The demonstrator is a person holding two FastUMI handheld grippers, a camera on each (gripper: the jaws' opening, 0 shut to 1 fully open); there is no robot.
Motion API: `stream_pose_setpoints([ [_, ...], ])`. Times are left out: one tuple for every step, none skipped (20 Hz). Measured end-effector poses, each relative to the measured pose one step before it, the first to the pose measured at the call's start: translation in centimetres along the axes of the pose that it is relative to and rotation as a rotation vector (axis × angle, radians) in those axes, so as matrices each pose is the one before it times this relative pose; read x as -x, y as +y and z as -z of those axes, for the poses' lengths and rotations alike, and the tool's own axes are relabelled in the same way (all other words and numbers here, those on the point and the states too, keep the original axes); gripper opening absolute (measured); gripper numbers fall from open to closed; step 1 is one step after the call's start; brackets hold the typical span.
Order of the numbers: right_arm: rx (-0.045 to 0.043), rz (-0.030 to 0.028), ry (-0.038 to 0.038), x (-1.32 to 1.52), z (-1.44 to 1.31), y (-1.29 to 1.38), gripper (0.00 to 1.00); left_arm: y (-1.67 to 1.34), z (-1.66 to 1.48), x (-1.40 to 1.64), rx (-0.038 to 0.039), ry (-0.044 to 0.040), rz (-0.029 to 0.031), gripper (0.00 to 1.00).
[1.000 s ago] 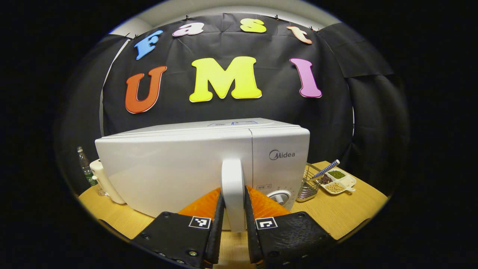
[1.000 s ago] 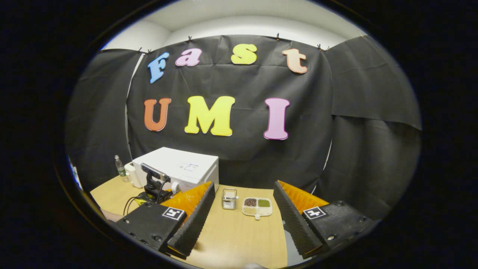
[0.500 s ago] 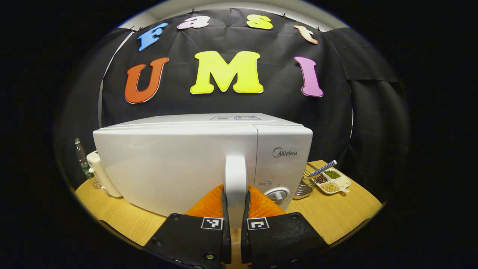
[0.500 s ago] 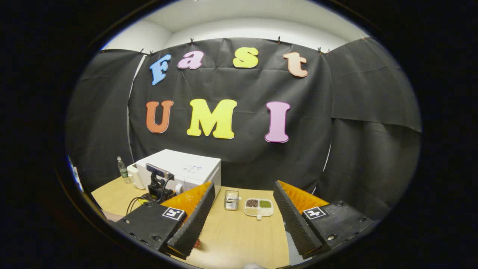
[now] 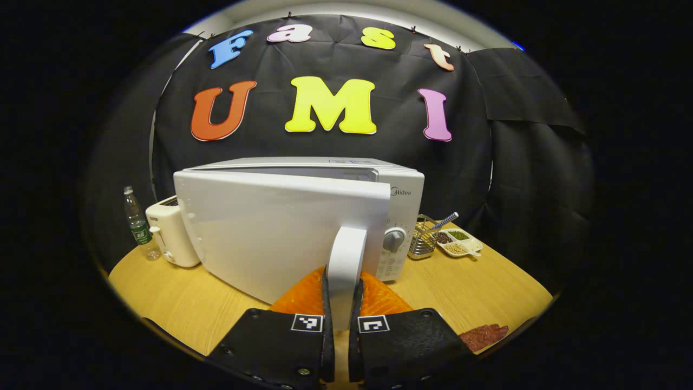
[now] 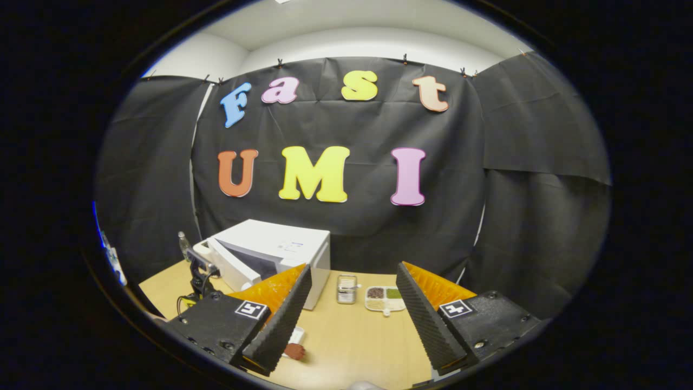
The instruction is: Open the microwave oven with the left hand, put the food in, and close the microwave oven.
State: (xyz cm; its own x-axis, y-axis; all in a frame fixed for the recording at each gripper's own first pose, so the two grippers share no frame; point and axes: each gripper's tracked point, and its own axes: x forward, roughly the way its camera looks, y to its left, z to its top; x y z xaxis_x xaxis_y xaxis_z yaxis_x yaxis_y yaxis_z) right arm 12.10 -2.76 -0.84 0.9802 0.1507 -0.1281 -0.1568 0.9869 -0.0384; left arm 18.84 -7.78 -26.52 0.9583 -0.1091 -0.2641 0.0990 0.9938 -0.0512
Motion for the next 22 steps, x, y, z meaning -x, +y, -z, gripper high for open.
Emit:
stream_pose_setpoints([
  [0.00014,-0.01731,-0.00698,0.121,-0.212,1.105,0.92,0.78,0.285,1.211,-0.0196,0.00154,-0.00563,0.1],
  [0.00647,-0.01523,-0.00709,0.105,-0.29,1.118,0.92,0.795,0.443,0.995,-0.00162,0.00645,-0.00336,0.1],
  [0.00856,-0.01708,-0.00586,0.101,-0.085,1.13,1.0,0.744,0.408,0.934,0.00683,0.00822,-0.00371,0.1],
  [0.00547,-0.01362,-0.00233,0.104,-0.036,1.09,0.92,0.662,0.286,0.893,0.00621,0.0065,-0.00741,0.1],
  [0.00118,-0.01492,-0.0002,0.116,0.084,1.126,1.0,0.746,0.298,0.858,0.0057,0.00849,-0.01262,0.1],
  [-0.00258,-0.01434,-0.00015,0.179,-0.111,1.1,0.92,0.83,0.312,0.795,0.00339,0.00683,-0.0151,0.1],
  [-0.00477,-0.00796,-0.00554,0.309,-0.152,0.869,0.92,0.813,0.079,0.782,0.00113,0.00275,-0.01143,0.1],
  [-0.0052,-0.00236,-0.01233,0.182,-0.44,0.671,0.92,0.802,0.358,0.705,0.00467,0.00562,-0.01054,0.1],
  [0.00021,-0.00198,-0.00521,0.301,-0.212,0.679,0.92,0.845,0.13,0.607,0.00168,0.00146,-0.01205,0.11],
  [0.00084,0.00033,-0.00172,0.278,0.002,0.55,0.92,0.961,0.254,0.594,0.00187,0.00623,-0.0227,0.11],
  [-0.00086,0.00017,-0.00245,0.388,0.084,0.625,0.92,1.184,0.177,0.648,-0.0085,0.00412,-0.0315,0.11],
  [-0.00168,0.00205,-0.00192,0.395,0.012,0.489,0.92,1.074,-0.037,0.372,-0.01659,-0.00203,-0.02829,0.11],
  [-0.00215,0.00397,0.00036,0.356,0.124,0.437,0.92,1.127,0.302,0.396,-0.00476,0.00193,-0.02028,0.12],
  [-0.00339,0.00502,-0.0024,0.488,0.052,0.341,0.92,0.989,0.397,0.33,0.00965,0.0106,-0.01661,0.11],
  [-0.00258,0.00593,0.00017,0.549,0.218,0.36,0.92,1.091,0.144,0.286,0.00489,0.00295,-0.01696,0.12],
  [-0.00577,0.00704,-0.00112,0.476,0.053,0.207,0.92,0.783,0.191,0.231,0.00354,0.00524,-0.00701,0.14],
  [-0.00741,0.00361,-0.00387,0.418,0.079,0.297,0.92,0.638,0.151,0.335,0.0045,-0.00232,0.00141,0.16],
  [-0.0017,0.00551,0.0005,0.325,0.135,0.234,0.92,0.928,-0.005,0.146,-0.00591,-0.00436,-0.01342,0.11],
  [-0.00279,0.00404,-0.00068,0.388,0.164,0.196,0.92,0.482,0.161,0.004,-0.00236,0.00439,0.01302,0.36],
  [-0.00409,0.00255,-0.00199,0.406,-0.019,0.275,0.92,0.614,-0.106,0.159,-0.00333,-0.00034,-0.00253,0.38],
  [0.00071,0.00428,-0.00057,0.252,0.104,0.187,0.92,0.715,0.024,-0.106,-0.00763,0.00277,-0.00626,0.59],
  [0.00405,0.0046,0.00014,0.203,0.078,0.097,0.92,0.465,-0.022,0.149,-0.00308,-0.00237,-0.00154,0.81],
])
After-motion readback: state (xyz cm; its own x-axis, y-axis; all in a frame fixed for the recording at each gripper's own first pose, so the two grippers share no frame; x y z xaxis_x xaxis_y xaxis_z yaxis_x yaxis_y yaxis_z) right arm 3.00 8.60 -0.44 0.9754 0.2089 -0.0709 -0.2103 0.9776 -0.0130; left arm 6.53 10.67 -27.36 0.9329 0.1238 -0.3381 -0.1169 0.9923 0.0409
